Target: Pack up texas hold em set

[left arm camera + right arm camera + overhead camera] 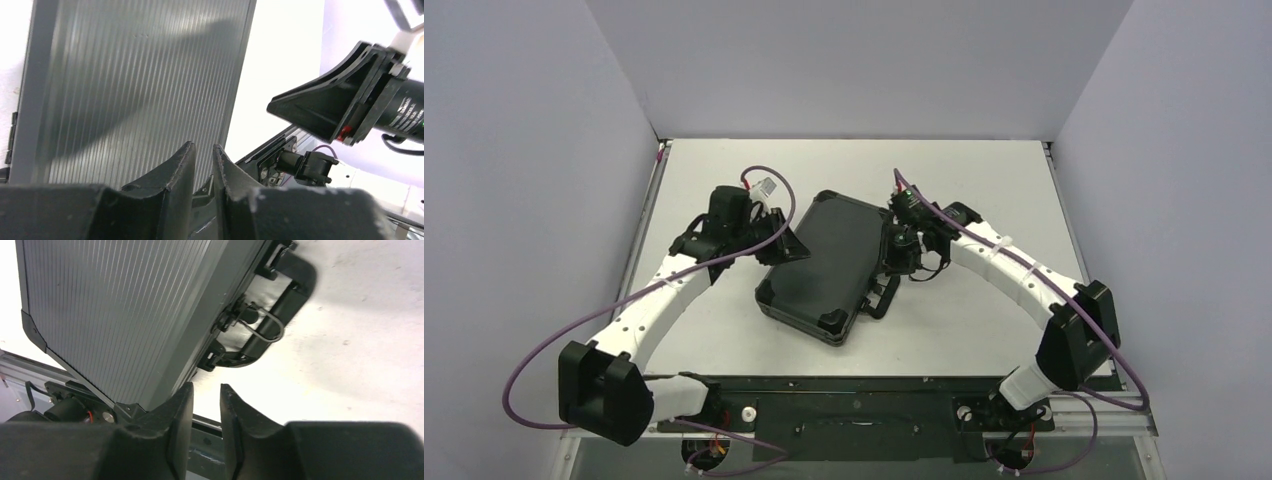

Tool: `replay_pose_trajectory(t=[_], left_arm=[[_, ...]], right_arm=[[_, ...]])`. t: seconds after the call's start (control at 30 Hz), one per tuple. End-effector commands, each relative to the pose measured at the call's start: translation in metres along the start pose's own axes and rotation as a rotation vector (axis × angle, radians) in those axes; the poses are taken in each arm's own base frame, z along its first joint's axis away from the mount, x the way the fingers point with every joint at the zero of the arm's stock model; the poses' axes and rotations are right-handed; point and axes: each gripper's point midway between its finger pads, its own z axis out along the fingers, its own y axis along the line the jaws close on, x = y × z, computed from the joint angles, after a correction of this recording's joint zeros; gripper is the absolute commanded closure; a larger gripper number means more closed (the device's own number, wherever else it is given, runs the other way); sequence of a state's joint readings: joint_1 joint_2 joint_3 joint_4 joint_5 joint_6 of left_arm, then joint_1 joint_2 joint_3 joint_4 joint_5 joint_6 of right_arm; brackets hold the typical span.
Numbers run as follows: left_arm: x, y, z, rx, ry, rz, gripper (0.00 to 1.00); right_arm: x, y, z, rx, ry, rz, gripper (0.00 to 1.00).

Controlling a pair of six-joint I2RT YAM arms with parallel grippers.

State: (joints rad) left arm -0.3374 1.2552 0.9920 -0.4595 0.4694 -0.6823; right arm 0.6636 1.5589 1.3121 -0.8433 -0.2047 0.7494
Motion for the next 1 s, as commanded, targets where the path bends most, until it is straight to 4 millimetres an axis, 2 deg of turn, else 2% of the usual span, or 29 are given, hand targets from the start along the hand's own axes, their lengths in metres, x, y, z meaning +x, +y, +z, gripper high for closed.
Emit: replay_pose_trajectory(t=[0.0, 0.1, 0.2, 0.37, 0.73, 0.97], left_arm=[[-0.009, -0.028, -0.013, 0.063, -0.064, 0.132, 0.76], [-0.005, -0.035, -0.013, 0.056, -0.065, 0.189, 0.65], [0.001, -0.038, -0.009, 0.045, -0.048, 0.225, 0.63], [0.011, -0.043, 0.000, 0.028, -0.001, 0.275, 0.64], [0.027, -0.058, 0.031, 0.036, 0.058, 0.336, 0.82], [0.032, -0.064, 0.050, 0.024, 0.099, 0.368, 0.89]], right_arm=[[-0.022, -0.006, -0.024, -0.024, -0.133, -0.008, 0.72], [-0.021, -0.021, -0.025, 0.008, -0.145, -0.006, 0.68], [-0.021, -0.034, -0.026, 0.019, -0.155, 0.013, 0.67], [-0.013, -0.058, -0.016, 0.043, -0.139, 0.050, 0.67], [0.006, -0.098, 0.010, 0.105, -0.084, 0.101, 0.70], [0.015, -0.110, 0.025, 0.128, -0.046, 0.104, 0.77]])
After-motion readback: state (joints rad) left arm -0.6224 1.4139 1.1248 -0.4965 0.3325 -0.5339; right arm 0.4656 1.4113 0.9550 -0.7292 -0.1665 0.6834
